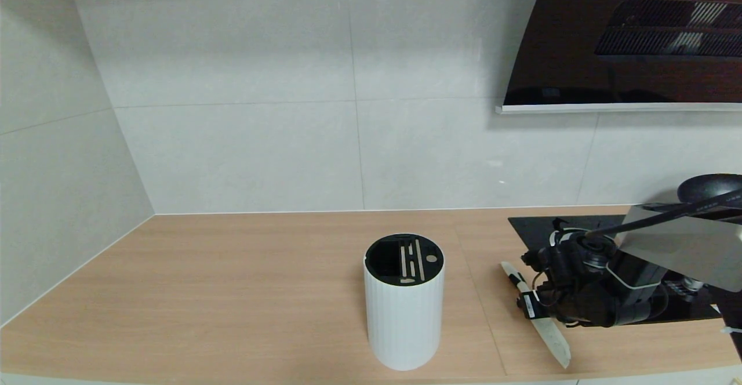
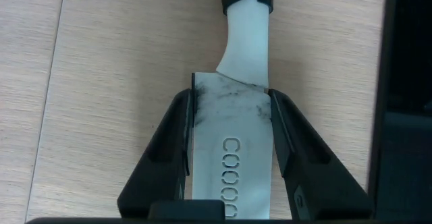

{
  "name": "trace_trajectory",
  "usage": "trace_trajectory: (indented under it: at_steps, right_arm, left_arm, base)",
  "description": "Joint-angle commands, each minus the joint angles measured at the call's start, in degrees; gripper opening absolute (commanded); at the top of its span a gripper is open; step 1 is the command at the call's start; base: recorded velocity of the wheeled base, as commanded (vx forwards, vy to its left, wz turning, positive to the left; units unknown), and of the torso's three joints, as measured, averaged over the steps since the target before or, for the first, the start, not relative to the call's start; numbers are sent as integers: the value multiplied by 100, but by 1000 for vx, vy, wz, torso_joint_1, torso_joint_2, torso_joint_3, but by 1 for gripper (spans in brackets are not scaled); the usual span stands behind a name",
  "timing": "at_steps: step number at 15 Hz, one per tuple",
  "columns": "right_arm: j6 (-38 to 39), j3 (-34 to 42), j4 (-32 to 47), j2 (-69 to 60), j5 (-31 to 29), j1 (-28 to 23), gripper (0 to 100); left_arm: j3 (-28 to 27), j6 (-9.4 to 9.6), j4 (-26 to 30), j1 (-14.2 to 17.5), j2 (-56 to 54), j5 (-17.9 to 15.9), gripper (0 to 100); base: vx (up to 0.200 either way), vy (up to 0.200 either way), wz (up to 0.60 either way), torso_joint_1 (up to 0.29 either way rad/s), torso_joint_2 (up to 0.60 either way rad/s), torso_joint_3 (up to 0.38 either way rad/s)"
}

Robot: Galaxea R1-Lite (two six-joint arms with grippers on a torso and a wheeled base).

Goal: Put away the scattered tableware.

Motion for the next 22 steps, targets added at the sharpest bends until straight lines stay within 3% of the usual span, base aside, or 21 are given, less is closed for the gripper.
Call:
trace_trajectory:
  at_steps: [1, 6, 8, 10, 11, 12, 13, 14, 16, 17, 18, 19, 20, 21, 22]
  right_arm:
    - [30, 36, 4, -112, -3, 3, 0]
    - [179, 572, 13, -1413, -30, 73, 0]
    - [320, 643, 66, -2169, -39, 222, 0]
    - [408, 608, 224, -2881, -65, 425, 0]
    - [417, 458, 461, -3329, -74, 583, 0]
    - [496, 247, 699, -3646, -65, 785, 0]
    - [496, 247, 699, -3646, -65, 785, 0]
    - [935, -140, 1147, -4076, 5, 1189, 0]
    - [962, -333, 1349, -4331, -3, 1567, 0]
    - [953, -342, 1349, -4428, -12, 1743, 0]
    - [962, -350, 1349, -4516, -21, 1928, 0]
    - [962, -359, 1349, -4586, -100, 2244, 0]
    - [962, -342, 1358, -4674, -206, 2481, 0]
    - [979, -307, 1358, -4683, -337, 2675, 0]
    - [1058, -263, 1349, -4700, -469, 2868, 0]
  left_arm:
    - [0, -1, -1, 0, 0, 0, 100]
    - [-26, 34, -27, 0, 0, -9, 100]
    - [-835, -19, 166, -18, 35, -149, 100]
    - [-1714, -19, 869, -176, 712, -817, 100]
    - [-2224, -19, 1142, -264, 1459, -1380, 100]
    - [-2575, -19, 1124, -264, 2276, -1749, 100]
    - [-2575, -19, 1124, -264, 2276, -1749, 100]
    - [-3138, -54, 781, -272, 3744, -2109, 100]
    - [-3366, -80, -89, -431, 5071, -2259, 100]
    - [-3375, -291, -537, -642, 5581, -2276, 100]
    - [-3419, -669, -1012, -896, 6021, -2276, 100]
    - [-3560, -1319, -1724, -1389, 6688, -2250, 100]
    - [-3709, -1785, -2207, -1635, 7137, -2224, 100]
    - [-3850, -2163, -2664, -1854, 7620, -2224, 100]
    - [-3876, -2348, -3016, -2065, 7980, -2188, 100]
  base:
    - [0, 0, 0, 0, 0, 0]
    - [0, 0, 0, 0, 0, 0]
    - [0, 0, 0, 0, 0, 0]
    - [0, 0, 0, 0, 0, 0]
    - [0, 0, 0, 0, 0, 0]
    - [0, 0, 0, 0, 0, 0]
    - [0, 0, 0, 0, 0, 0]
    - [0, 0, 0, 0, 0, 0]
    - [0, 0, 0, 0, 0, 0]
    - [0, 0, 0, 0, 0, 0]
    - [0, 0, 0, 0, 0, 0]
    - [0, 0, 0, 0, 0, 0]
    - [0, 0, 0, 0, 0, 0]
    - [0, 0, 0, 0, 0, 0]
    - [0, 0, 0, 0, 0, 0]
